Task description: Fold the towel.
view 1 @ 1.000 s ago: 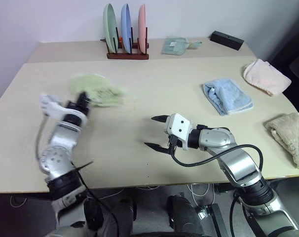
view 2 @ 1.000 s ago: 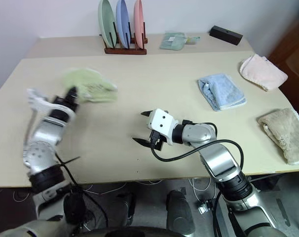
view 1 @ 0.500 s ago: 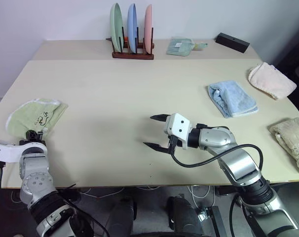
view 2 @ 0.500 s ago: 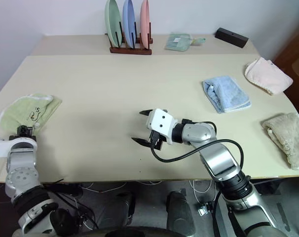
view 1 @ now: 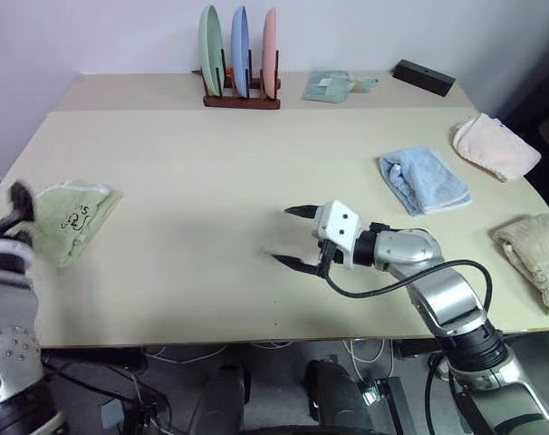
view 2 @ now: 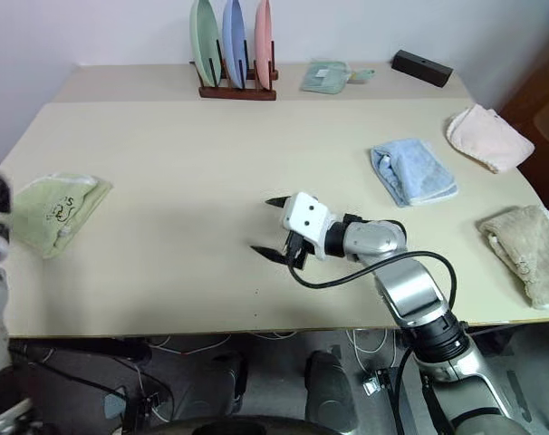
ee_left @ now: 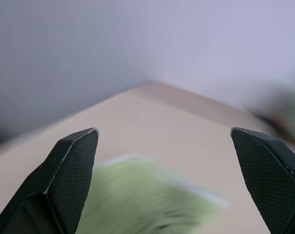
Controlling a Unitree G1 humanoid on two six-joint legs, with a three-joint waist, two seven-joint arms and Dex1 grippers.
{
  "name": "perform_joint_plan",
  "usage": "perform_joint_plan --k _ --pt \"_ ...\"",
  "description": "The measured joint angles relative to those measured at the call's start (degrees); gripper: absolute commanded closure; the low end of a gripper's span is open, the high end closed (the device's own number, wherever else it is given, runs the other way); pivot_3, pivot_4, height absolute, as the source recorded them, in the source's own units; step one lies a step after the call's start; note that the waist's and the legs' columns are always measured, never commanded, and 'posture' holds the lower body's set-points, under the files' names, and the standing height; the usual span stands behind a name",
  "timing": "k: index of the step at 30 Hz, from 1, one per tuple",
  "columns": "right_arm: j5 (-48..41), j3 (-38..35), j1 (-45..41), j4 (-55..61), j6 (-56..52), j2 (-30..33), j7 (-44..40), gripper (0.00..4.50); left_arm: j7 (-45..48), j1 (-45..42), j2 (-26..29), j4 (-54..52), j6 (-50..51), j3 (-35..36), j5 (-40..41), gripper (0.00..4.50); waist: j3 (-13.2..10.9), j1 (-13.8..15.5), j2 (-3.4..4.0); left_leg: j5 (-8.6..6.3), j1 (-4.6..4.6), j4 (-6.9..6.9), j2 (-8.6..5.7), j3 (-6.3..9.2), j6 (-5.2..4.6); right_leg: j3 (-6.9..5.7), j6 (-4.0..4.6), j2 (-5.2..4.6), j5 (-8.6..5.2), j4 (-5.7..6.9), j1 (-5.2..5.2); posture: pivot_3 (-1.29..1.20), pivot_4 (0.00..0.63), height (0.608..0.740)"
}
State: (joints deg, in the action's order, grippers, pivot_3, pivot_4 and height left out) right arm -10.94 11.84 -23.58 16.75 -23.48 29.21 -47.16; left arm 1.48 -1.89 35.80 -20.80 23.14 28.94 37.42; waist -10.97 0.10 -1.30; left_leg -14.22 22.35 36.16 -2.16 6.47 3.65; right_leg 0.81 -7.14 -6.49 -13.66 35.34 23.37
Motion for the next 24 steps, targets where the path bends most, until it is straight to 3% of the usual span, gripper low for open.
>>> perform_joint_plan --k 3,6,14,24 --pt "-2.1 -4.5 -0.1 -1.5 -2.1 0.1 0.9 0.00 6.8 2.9 2.4 -1.2 0.3 -9.4 -5.6 0.05 0.0 -0.7 0.11 -0.01 0.02 -0.12 0.05 -0.03 -0.02 0.02 -0.01 0.03 0.00 -0.01 0.10 0.00 0.150 0.740" --pt "-3.9 -8.8 0.3 -3.1 -3.7 1.6 1.6 0.00 11.9 3.9 2.5 -0.9 0.1 -13.2 -8.0 0.05 0.0 -1.2 0.10 -0.01 0.03 -0.20 0.14 -0.03 -0.03 0.02 -0.04 0.09 0.02 0.06 0.22 0.00 0.150 0.740" --pt "-3.9 -13.4 7.2 -6.9 -3.5 5.7 2.3 0.00 23.8 6.4 3.2 0.2 -0.7 -16.1 -10.2 0.05 -0.1 -0.9 0.12 -0.02 0.05 -0.07 0.13 -0.05 -0.04 0.03 -0.01 0.07 0.00 0.05 0.15 0.00 0.150 0.740" --pt "-3.8 -15.1 7.5 -8.2 -1.5 6.1 2.3 0.00 26.8 5.6 0.1 1.0 -1.2 -17.1 -13.1 0.05 -0.1 -0.9 0.14 -0.02 0.05 -0.06 0.12 -0.05 -0.04 0.03 -0.09 0.06 0.05 0.06 0.14 0.00 0.150 0.740"
